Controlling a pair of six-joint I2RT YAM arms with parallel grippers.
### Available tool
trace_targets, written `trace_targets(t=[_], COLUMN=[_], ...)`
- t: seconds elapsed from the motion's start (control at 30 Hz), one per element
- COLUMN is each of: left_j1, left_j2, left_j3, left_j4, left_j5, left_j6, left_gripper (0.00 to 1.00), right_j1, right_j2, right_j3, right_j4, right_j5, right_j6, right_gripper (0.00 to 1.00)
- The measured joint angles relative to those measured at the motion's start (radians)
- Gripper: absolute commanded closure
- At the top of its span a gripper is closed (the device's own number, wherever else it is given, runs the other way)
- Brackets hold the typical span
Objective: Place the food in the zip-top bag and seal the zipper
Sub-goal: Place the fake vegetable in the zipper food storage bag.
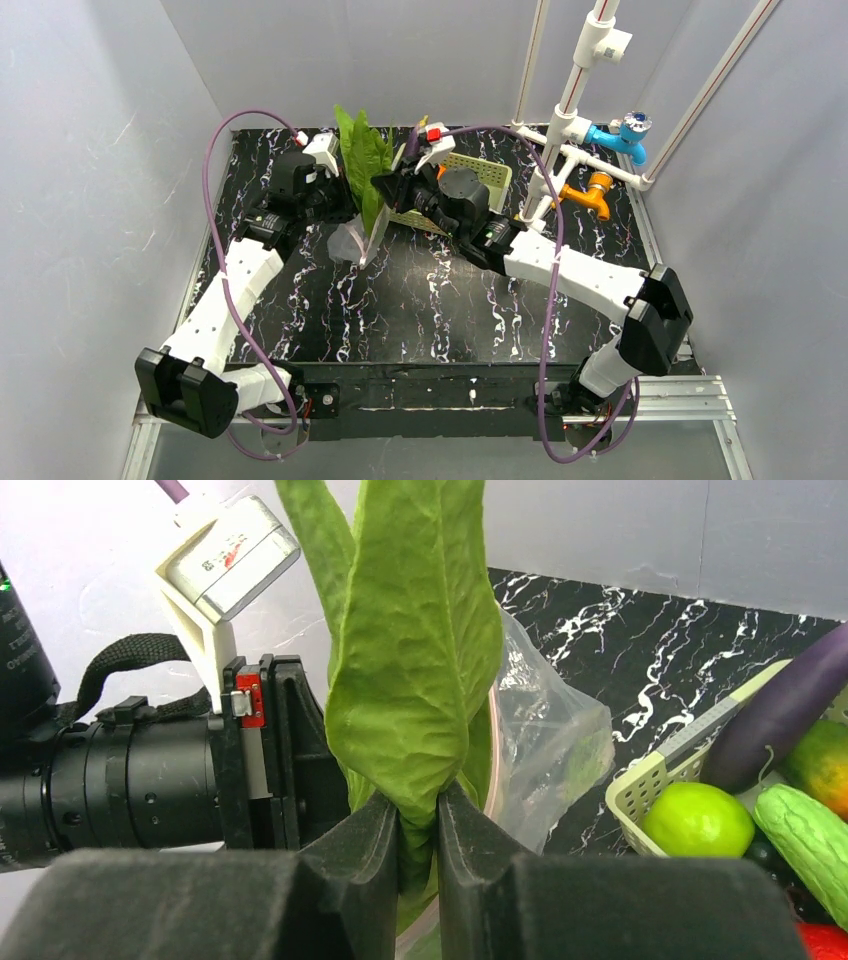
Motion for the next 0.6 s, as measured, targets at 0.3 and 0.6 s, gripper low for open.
trace_targets(t=[0.3,0.6], left_j1=[0.005,0.005], left_j2=[0.001,-0.017], left_j3=[-0.021,-0.056], left_j4=[0.009,0.043], left_j5=[-0.038,-0.067], left_j6=[-0.003,0.013], left_gripper=[1.0,1.0], right_j1=[0.026,0.075], right_j2=[0.037,0.055], right_j3=[-0.002,0.001], right_j4=[0.0,-0.067], right_j5=[0.059,0.23], right_j6=[0.077,0.179], right_gripper=[0.99,0.99])
